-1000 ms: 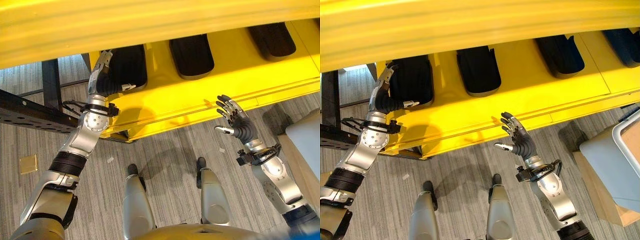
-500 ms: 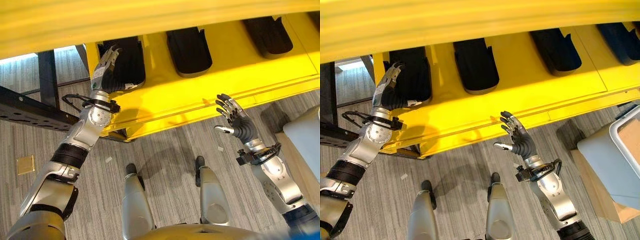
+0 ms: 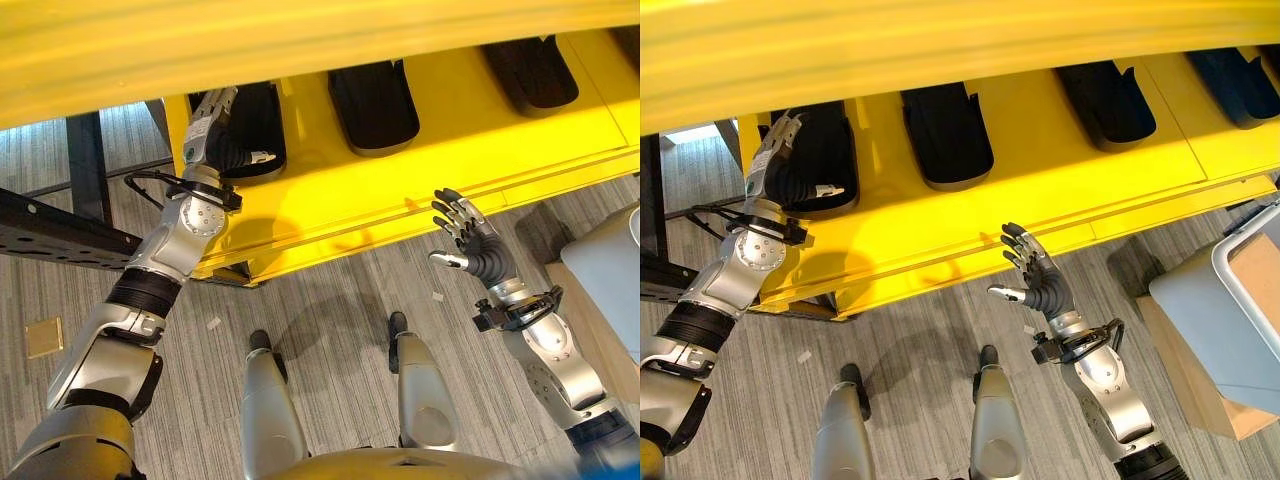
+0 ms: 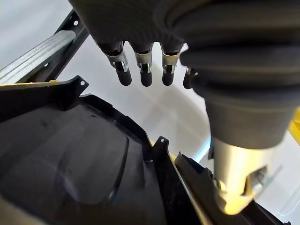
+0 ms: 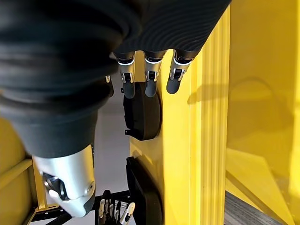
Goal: Move parts from the plastic box to the shelf.
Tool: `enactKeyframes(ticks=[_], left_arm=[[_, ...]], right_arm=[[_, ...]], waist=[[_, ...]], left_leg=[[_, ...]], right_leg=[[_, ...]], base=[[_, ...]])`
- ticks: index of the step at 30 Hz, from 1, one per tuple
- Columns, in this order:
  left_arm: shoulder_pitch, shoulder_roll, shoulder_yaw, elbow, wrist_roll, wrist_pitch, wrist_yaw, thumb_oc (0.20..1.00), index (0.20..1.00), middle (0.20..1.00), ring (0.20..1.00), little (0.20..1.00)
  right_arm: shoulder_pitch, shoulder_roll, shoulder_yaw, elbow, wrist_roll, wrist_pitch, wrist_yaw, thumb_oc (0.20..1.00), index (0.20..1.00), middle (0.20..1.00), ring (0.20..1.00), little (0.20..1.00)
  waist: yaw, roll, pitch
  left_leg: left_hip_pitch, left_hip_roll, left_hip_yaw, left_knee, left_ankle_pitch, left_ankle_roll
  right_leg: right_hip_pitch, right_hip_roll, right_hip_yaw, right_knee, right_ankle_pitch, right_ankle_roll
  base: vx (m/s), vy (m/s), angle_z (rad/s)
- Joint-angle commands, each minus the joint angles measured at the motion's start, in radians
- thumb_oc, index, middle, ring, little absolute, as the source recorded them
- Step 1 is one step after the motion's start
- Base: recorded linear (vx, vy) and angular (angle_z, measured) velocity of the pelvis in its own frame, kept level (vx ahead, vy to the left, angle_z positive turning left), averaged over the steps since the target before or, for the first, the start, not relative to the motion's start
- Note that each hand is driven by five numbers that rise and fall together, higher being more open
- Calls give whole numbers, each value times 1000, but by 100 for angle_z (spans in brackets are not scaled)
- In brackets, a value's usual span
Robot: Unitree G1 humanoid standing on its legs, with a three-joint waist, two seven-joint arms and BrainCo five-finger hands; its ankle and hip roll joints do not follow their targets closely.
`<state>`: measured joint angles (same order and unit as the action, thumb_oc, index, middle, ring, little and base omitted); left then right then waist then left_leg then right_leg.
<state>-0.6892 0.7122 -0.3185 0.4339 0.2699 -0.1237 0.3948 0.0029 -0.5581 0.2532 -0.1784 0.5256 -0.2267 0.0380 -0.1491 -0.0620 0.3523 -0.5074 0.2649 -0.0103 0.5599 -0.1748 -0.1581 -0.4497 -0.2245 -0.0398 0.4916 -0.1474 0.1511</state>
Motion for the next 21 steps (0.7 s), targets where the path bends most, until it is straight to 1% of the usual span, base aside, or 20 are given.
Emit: enactKeyframes(ticks=[1, 6, 10, 11, 13, 14, 15, 16, 17, 18, 19, 20, 21], left_arm=[[-56, 16, -20, 71, 64, -3, 26, 1000, 1000, 1000, 1000, 1000], [-45, 39, -21, 60, 96, -1, 18, 1000, 1000, 1000, 1000, 1000], [34, 66, 33, -38, 88, -29, 9, 1000, 1000, 1000, 1000, 1000], [114, 58, 89, -130, 62, -59, -1, 1000, 1000, 1000, 1000, 1000], [145, 58, 112, -164, 53, -68, -3, 1000, 1000, 1000, 1000, 1000], [166, 53, 123, -177, 43, -79, -2, 1000, 1000, 1000, 1000, 1000], [193, 45, 145, -208, 31, -90, 1, 1000, 1000, 1000, 1000, 1000], [241, 31, 186, -262, 10, -109, 5, 1000, 1000, 1000, 1000, 1000], [266, 17, 206, -290, -3, -116, 9, 1000, 1000, 1000, 1000, 1000], [344, -18, 263, -375, -72, -149, 24, 1000, 1000, 1000, 1000, 1000], [359, -30, 275, -395, -96, -160, 30, 1000, 1000, 1000, 1000, 1000], [374, -45, 286, -417, -129, -172, 38, 1000, 1000, 1000, 1000, 1000], [376, -45, 288, -419, -130, -171, 37, 1000, 1000, 1000, 1000, 1000]], right_arm=[[14, -7, -26, -66, -1, -76, 8, 1000, 1000, 1000, 1000, 1000], [18, -11, -31, -71, -2, -77, 6, 1000, 1000, 1000, 1000, 1000], [27, -9, -42, -72, -1, -77, 10, 1000, 1000, 1000, 1000, 1000], [24, -3, -46, -71, -4, -78, 9, 1000, 1000, 1000, 1000, 1000], [23, -3, -47, -73, -4, -79, 10, 1000, 1000, 1000, 1000, 1000], [22, -1, -51, -73, -5, -80, 10, 1000, 1000, 1000, 1000, 1000], [21, 1, -52, -72, -5, -81, 9, 1000, 1000, 1000, 1000, 1000], [19, 3, -55, -73, -9, -83, 9, 1000, 1000, 1000, 1000, 1000], [15, 5, -56, -72, -10, -86, 5, 1000, 1000, 1000, 1000, 1000], [9, 5, -63, -80, -14, -91, -2, 1000, 1000, 1000, 1000, 1000], [6, 6, -63, -80, -14, -92, -4, 1000, 1000, 1000, 1000, 1000], [6, 7, -64, -81, -14, -93, -6, 1000, 1000, 1000, 1000, 1000], [5, 7, -63, -82, -14, -93, -6, 1000, 1000, 1000, 1000, 1000]], waist=[[1, 3, -76], [4, 3, -71], [15, 4, -68], [23, 5, -65], [24, 5, -65], [27, 5, -66], [30, 4, -64], [34, 4, -62], [34, 4, -64], [44, 2, -58], [45, 2, -58], [48, 1, -55], [47, 2, -57]], left_leg=[[50, 38, -3, -42, 50, -8], [45, 37, -3, -33, 46, -6], [43, 35, -2, -29, 44, -5], [40, 33, -3, -28, 43, -4], [40, 32, -3, -30, 44, -4], [37, 30, -3, -36, 52, -3], [40, 31, -4, -32, 45, -3], [40, 31, -2, -30, 44, -3], [37, 29, -3, -37, 53, -2], [34, 29, -5, -28, 46, -1], [30, 27, -7, -33, 55, 1], [32, 29, -8, -28, 47, 1], [30, 28, -8, -34, 55, 2]], right_leg=[[-20, -24, 53, 69, 41, 18], [-24, -25, 55, 74, 42, 18], [-23, -26, 56, 77, 39, 16], [-24, -28, 55, 79, 38, 14], [-24, -28, 54, 78, 38, 13], [-26, -28, 54, 72, 46, 12], [-24, -28, 54, 76, 40, 12], [-25, -28, 56, 78, 39, 11], [-26, -27, 56, 69, 47, 10], [-25, -27, 51, 79, 39, 8], [-28, -27, 51, 74, 47, 7], [-25, -27, 50, 80, 39, 7], [-27, -27, 49, 74, 46, 7]], base=[[0, 0, 0], [0, 0, 0], [0, 0, 0], [0, 0, 0], [0, 0, 0], [0, 0, 0], [0, 10, 5], [-1, 11, 3], [-14, 8, 4], [0, 0, 0], [0, 0, 0], [0, 0, 0], [0, 0, 0]])
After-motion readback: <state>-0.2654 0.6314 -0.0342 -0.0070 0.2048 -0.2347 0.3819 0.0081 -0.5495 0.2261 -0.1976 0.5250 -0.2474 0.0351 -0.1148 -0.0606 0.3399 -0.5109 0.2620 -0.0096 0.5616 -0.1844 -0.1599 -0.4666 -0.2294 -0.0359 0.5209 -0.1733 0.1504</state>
